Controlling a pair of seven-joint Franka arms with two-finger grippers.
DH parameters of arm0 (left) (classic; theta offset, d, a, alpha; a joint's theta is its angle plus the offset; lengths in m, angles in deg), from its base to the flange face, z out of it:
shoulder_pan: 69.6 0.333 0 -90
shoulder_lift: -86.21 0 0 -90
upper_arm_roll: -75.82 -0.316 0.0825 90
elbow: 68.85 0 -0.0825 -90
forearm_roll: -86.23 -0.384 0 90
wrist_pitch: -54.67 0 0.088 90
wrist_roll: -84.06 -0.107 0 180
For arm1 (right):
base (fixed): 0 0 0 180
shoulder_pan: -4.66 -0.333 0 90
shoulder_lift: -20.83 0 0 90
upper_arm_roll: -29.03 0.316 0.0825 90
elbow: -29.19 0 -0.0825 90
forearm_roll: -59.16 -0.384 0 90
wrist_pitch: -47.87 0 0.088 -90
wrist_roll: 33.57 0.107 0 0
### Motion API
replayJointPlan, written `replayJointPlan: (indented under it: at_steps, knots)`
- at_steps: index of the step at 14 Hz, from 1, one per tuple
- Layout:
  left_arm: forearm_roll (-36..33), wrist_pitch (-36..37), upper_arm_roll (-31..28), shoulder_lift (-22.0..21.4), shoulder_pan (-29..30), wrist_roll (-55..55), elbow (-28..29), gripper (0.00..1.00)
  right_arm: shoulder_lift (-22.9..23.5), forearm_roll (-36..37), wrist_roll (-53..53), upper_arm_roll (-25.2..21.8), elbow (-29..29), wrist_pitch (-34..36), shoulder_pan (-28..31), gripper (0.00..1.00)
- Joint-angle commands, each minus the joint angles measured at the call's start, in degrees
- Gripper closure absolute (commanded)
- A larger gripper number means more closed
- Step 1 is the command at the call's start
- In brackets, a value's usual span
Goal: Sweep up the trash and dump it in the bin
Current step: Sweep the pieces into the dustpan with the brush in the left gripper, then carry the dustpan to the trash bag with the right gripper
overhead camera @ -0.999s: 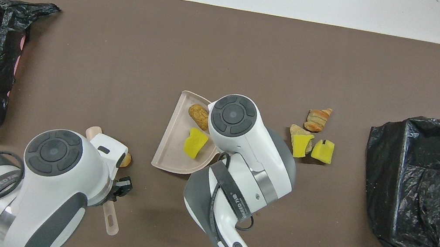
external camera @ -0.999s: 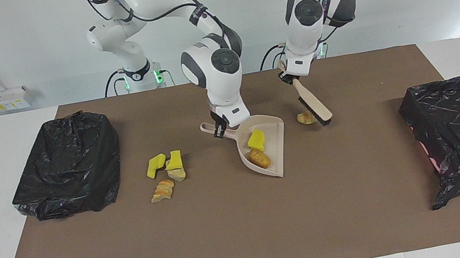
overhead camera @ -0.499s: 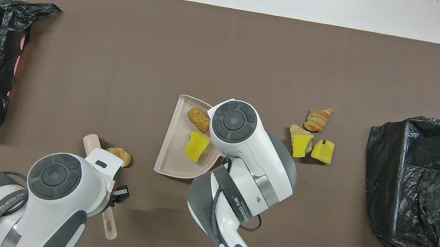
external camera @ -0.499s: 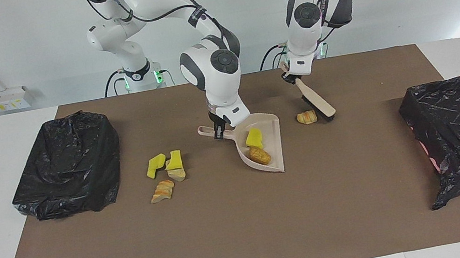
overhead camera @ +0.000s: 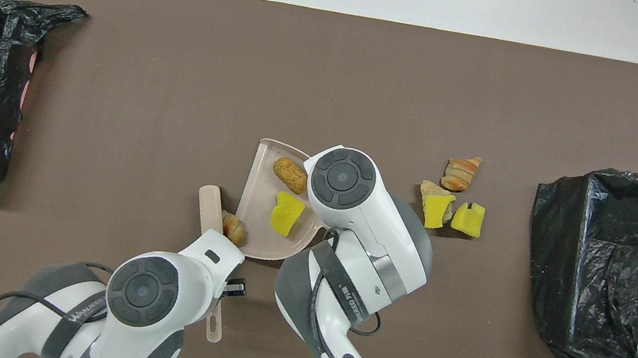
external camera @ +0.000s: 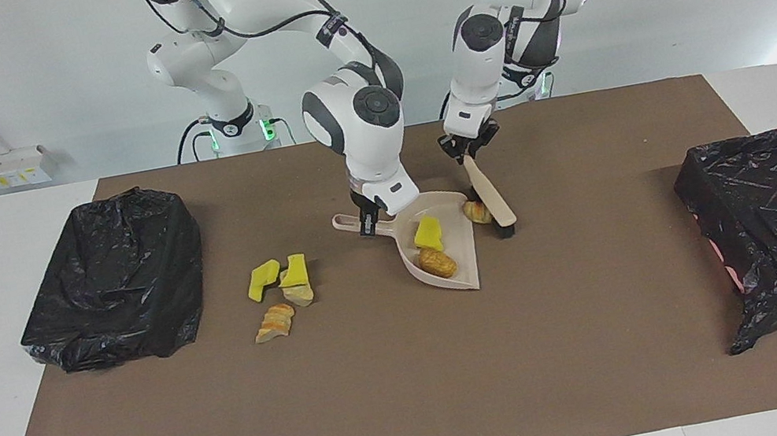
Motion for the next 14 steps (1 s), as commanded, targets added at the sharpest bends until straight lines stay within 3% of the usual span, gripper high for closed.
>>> replayJointPlan:
  at_steps: [1,4,6,11,14]
  knots:
    - [1.71,-1.86,-0.65,2.47,-3.91,-0.86,-3.14,1.00,-1.78,1.09,-1.32,0.29,-2.30,-0.99,1.09,1.00]
    - [1.71,-1.60,-1.00,2.29,-3.23,-0.86,-3.76,1.00,-1.78,1.09,-0.71,0.29,-2.21,-0.99,1.09,1.00]
    - [1.71,0.06,-1.17,1.94,0.80,-0.86,-6.30,1.00,-1.70,1.09,-0.70,0.29,-2.21,-0.99,1.18,1.00]
    - [1.71,11.66,-1.35,-0.60,6.54,-1.21,-10.18,1.00,-2.13,1.09,3.67,-0.06,-1.51,-0.28,2.40,1.00]
    - [1.71,12.99,-1.26,-2.45,5.75,-0.51,-8.52,1.00,-6.16,1.00,4.83,-0.06,-1.25,0.15,5.30,1.00]
